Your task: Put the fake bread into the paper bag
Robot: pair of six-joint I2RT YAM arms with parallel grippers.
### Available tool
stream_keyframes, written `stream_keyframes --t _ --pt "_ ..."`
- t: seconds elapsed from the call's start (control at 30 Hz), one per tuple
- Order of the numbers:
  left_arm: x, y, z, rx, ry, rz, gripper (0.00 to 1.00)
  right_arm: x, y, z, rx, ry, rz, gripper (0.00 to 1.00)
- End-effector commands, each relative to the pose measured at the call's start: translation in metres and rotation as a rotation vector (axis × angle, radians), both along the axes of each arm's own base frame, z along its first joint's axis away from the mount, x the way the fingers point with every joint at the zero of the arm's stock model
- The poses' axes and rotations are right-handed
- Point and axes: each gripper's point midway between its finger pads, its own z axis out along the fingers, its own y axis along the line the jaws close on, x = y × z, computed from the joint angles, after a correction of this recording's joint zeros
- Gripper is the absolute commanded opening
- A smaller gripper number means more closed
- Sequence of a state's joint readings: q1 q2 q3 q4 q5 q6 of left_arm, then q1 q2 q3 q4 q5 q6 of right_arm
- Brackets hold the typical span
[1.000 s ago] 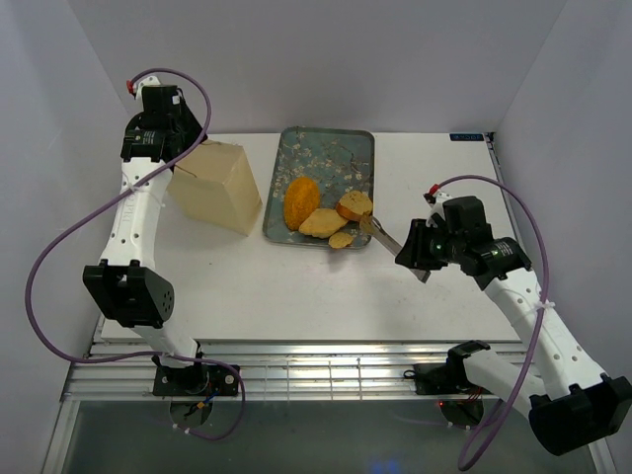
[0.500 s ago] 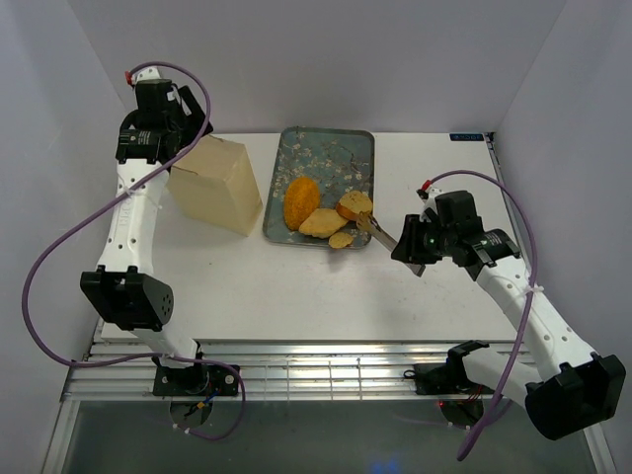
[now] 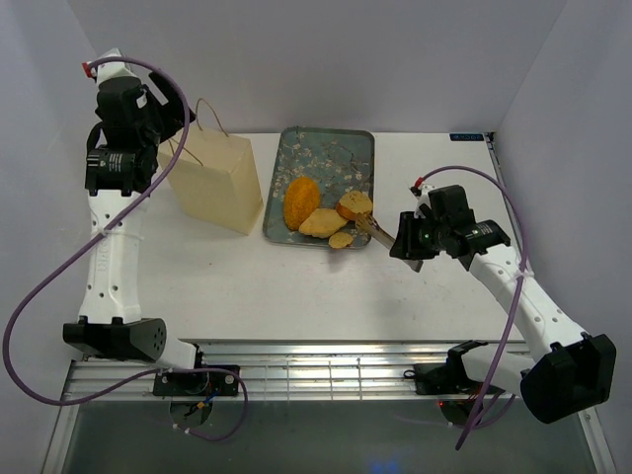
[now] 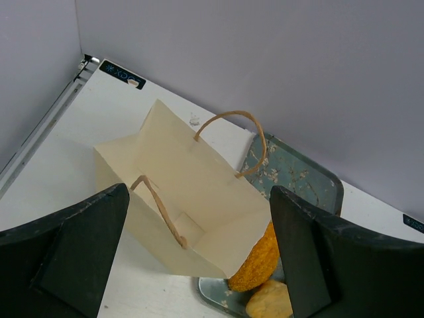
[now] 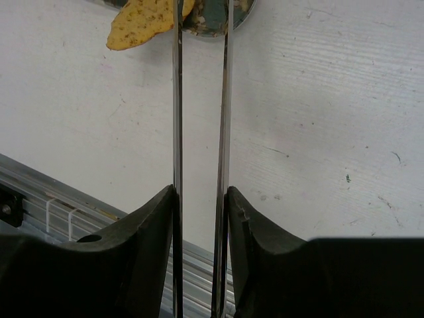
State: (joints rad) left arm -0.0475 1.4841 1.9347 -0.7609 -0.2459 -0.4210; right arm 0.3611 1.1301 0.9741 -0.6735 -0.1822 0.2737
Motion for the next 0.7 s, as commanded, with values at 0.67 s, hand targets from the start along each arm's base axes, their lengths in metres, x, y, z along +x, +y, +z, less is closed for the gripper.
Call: stream_keyframes --t 0.67 --pt "-0.058 0.003 -0.051 -0.141 0.113 0.082 0.97 0.039 0.004 0.037 -0.056 -0.125 0.030 0.43"
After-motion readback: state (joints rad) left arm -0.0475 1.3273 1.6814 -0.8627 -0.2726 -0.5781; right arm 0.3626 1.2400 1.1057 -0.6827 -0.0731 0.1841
